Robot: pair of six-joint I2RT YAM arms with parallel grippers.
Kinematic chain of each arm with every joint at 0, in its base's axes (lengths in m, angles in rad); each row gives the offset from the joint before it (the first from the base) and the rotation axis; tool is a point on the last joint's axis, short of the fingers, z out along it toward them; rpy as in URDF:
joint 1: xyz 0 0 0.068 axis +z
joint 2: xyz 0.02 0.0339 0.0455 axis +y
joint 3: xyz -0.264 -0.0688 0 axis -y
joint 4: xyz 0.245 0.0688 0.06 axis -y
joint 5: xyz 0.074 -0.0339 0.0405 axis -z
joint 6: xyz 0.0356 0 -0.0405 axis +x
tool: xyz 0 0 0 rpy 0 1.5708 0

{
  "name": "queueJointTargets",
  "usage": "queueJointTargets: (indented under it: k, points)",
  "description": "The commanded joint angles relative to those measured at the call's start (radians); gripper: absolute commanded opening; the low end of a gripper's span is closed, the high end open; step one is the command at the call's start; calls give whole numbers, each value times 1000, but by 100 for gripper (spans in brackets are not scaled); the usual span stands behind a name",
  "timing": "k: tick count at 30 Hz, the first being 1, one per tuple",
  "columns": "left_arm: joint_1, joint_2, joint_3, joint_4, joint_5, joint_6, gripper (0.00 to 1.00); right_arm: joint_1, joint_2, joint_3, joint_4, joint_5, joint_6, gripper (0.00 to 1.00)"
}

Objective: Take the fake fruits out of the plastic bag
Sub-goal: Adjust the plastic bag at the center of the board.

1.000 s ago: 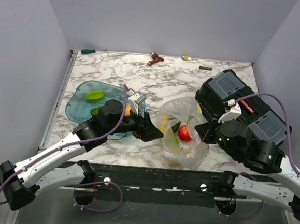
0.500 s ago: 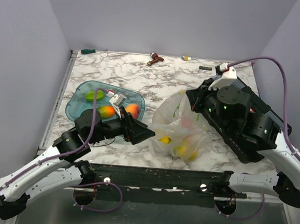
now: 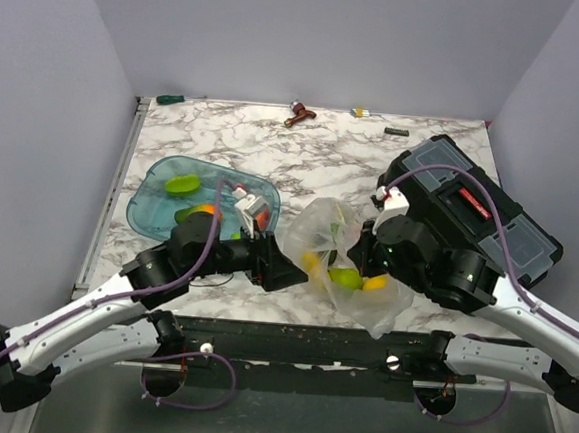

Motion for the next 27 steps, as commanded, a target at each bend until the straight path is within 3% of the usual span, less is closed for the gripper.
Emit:
queueJointTargets:
  k: [1, 5, 8, 11, 17, 20, 27]
  points:
    - [-102, 104, 35, 13, -72, 19, 80, 4, -61, -14, -136, -22, 75, 1]
    - [-226, 227, 133, -59, -293, 85, 80, 5, -106, 33, -134, 35, 77, 1]
    - [-314, 321, 192, -73, -494, 124, 86, 5, -112, 75, -112, 52, 69, 1]
    - [-355, 428, 271, -90, -592, 152, 87, 4, -111, 88, -91, 71, 70, 1]
    - [-426, 521, 347, -33, -719, 192, 84, 5, -116, 75, -51, 68, 63, 1]
    - [-425, 520, 316, 62, -634, 168, 84, 6, -122, 78, -63, 61, 63, 1]
    - [-409, 646, 465, -187, -766, 61, 91, 5, -168, 59, -49, 55, 81, 1]
